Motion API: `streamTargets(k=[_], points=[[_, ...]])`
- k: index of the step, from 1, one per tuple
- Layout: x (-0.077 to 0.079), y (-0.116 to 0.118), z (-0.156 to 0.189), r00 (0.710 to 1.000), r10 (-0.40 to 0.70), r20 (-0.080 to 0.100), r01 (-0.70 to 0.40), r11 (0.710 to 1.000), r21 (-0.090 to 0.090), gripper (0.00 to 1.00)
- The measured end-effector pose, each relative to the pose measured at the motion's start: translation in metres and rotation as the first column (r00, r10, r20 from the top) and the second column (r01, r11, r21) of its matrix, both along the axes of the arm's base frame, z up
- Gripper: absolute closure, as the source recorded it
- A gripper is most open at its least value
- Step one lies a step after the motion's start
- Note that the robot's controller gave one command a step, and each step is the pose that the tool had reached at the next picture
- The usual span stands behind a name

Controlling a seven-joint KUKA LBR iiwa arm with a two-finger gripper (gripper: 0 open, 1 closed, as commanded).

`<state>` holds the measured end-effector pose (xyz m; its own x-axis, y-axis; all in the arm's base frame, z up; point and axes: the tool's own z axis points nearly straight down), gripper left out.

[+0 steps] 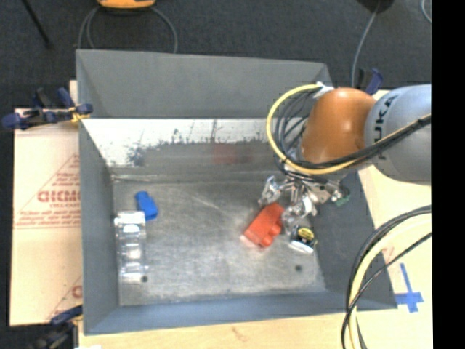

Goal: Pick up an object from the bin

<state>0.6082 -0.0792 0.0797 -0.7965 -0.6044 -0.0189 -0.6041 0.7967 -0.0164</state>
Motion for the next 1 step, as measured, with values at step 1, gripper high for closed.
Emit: streamTargets(k=[1], points=[[-0.0193, 0.0003, 0.1415, 0.998, 0.056, -0.013, -0.056, 0.998, -0.001, 1.0]])
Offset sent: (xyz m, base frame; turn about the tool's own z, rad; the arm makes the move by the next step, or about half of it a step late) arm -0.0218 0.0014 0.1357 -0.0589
